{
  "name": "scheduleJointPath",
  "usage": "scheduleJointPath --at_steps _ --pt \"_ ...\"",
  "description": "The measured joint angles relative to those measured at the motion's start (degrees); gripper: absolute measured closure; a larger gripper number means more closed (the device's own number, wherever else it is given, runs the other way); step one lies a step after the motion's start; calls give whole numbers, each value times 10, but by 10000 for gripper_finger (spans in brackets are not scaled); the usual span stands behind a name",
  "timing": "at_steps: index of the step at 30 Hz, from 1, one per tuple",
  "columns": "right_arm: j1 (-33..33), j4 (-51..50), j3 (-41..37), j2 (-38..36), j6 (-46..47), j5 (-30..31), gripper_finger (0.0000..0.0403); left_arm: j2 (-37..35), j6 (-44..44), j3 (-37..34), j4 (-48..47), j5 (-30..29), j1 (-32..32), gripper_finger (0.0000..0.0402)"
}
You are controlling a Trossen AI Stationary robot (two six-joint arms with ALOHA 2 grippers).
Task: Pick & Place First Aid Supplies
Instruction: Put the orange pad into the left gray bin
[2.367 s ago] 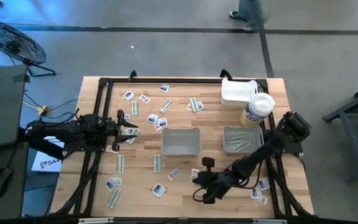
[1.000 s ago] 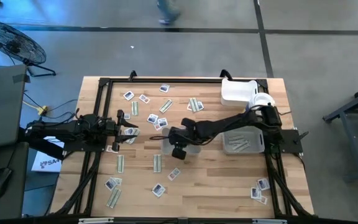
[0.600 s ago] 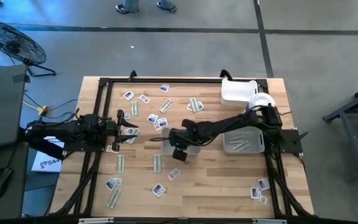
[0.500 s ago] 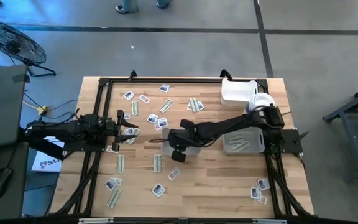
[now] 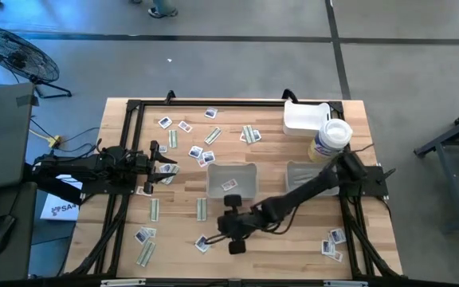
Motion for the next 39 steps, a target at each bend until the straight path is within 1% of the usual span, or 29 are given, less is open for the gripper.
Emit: scheduleJointPath --at_steps 5,9,12,16,23,26,30,34,39 --pt "-6 12 27 58 0 -39 320 0 0 0 0 0 0 216" --pt "-15 -9 44 89 1 -73 320 0 0 0 0 0 0 216" --pt "-15 -32 46 94 3 -76 320 0 0 0 0 0 0 216" --pt "-15 -65 48 93 28 -82 320 0 0 0 0 0 0 216" --pt "3 -141 48 71 37 -111 320 0 0 0 0 0 0 216" --pt "18 -185 47 58 37 -104 320 0 0 0 0 0 0 216" --pt "38 -224 47 49 62 -70 320 0 0 0 0 0 0 216" --pt "52 -217 46 49 76 -49 320 0 0 0 0 0 0 216" --pt "55 -201 46 49 63 -34 320 0 0 0 0 0 0 216"
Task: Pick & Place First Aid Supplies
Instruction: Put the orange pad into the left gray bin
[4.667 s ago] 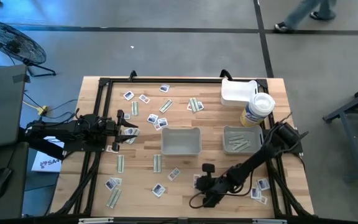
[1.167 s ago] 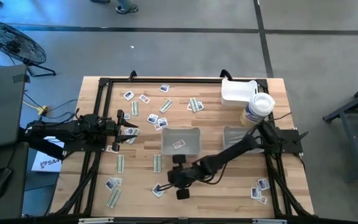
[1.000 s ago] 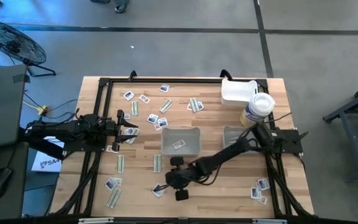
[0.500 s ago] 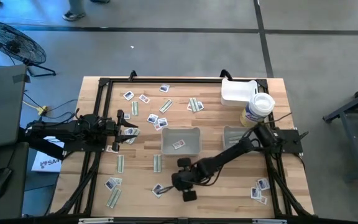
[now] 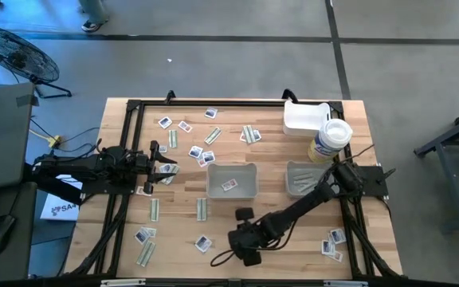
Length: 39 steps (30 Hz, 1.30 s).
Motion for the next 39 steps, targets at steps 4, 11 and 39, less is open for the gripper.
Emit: scheduleJointPath --at_steps 4,11,39 --pt "-8 5 -3 3 -6 -1 320 0 0 0 0 0 0 216" --pt "-19 38 -48 0 11 -19 320 0 0 0 0 0 0 216" --pt "-28 76 -88 -106 51 15 399 0 0 0 0 0 0 216"
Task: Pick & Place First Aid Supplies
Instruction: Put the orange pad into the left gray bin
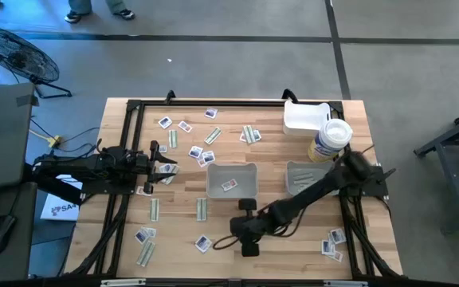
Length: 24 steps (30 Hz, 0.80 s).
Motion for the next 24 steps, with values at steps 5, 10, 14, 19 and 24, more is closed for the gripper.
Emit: scheduleJointPath --at_steps 5,10,14,19,24 --pt "-18 -7 -1 -59 1 82 399 0 0 0 0 0 0 216" --pt "-61 -18 2 -94 -3 160 401 0 0 0 0 0 0 216" --pt "-109 -19 -6 -87 -26 135 399 0 0 0 0 0 0 216" --pt "-151 -12 -57 -77 -25 78 401 0 0 0 0 0 0 216" --pt "-158 5 -91 -79 -28 85 381 0 0 0 0 0 0 216"
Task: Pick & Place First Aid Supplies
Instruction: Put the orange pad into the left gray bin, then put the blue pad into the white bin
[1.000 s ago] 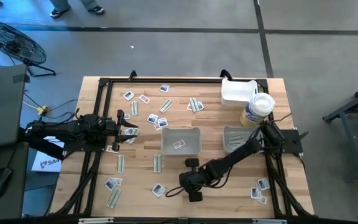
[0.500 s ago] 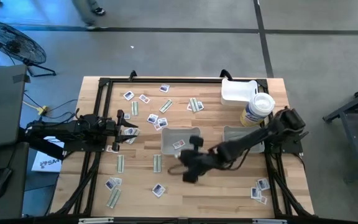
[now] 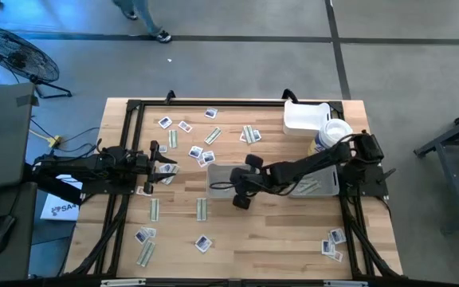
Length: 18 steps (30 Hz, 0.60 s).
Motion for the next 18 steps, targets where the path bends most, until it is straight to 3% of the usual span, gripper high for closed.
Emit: scheduleJointPath --at_steps 9,14,18 --pt "26 -22 36 -5 0 -7 318 0 0 0 0 0 0 216" --pt "95 -108 102 -22 6 -8 309 0 0 0 0 0 0 216" --pt "169 -172 148 -33 80 -10 308 0 0 0 0 0 0 216"
